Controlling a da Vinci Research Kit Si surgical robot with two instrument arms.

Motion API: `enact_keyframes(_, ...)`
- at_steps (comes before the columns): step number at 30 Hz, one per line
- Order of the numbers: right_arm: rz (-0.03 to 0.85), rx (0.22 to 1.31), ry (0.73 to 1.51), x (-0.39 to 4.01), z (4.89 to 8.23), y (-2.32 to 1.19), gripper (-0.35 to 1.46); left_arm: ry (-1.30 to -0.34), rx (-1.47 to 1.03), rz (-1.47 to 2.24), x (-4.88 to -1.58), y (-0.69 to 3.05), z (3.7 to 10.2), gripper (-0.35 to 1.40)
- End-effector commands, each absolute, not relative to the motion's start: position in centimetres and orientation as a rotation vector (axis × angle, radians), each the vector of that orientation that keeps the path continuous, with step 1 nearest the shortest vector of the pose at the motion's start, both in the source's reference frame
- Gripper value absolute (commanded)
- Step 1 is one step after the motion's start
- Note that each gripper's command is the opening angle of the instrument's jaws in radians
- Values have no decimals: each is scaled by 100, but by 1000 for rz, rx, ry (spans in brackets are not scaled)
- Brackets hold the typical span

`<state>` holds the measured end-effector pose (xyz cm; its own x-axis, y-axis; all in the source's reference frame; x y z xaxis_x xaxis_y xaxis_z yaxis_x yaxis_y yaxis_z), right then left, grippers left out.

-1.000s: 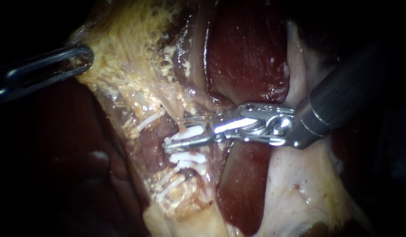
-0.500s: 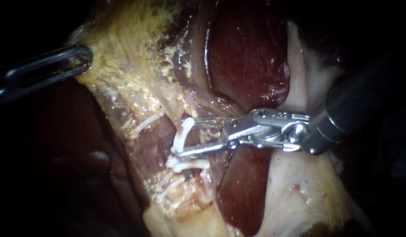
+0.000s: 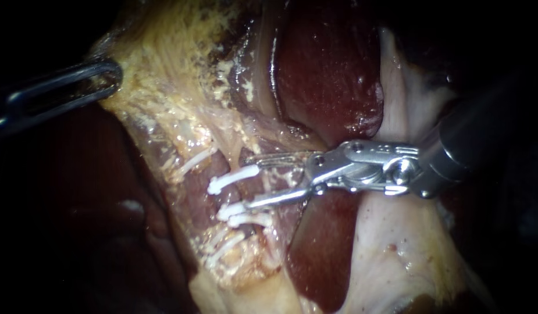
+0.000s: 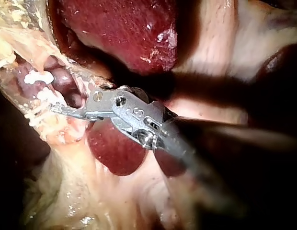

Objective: Going back third clip right tube

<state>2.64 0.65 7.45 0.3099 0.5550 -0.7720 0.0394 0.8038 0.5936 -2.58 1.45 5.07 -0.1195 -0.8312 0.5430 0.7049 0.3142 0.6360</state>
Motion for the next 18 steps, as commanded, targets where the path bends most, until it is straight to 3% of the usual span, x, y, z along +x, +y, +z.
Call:
enact_keyframes(1, 350, 565, 1233, 255, 737, 67, 60, -1065, 152, -1316, -258, 145, 507, -35)
enact_keyframes(11, 314, 502, 1281, 194, 682, 88, 60, -1066, 149, -1316, -263, 144, 513, -35)
enact_keyframes(18, 311, 503, 1292, 192, 677, 88, 60, -1070, 143, -1314, -276, 142, 530, -35)
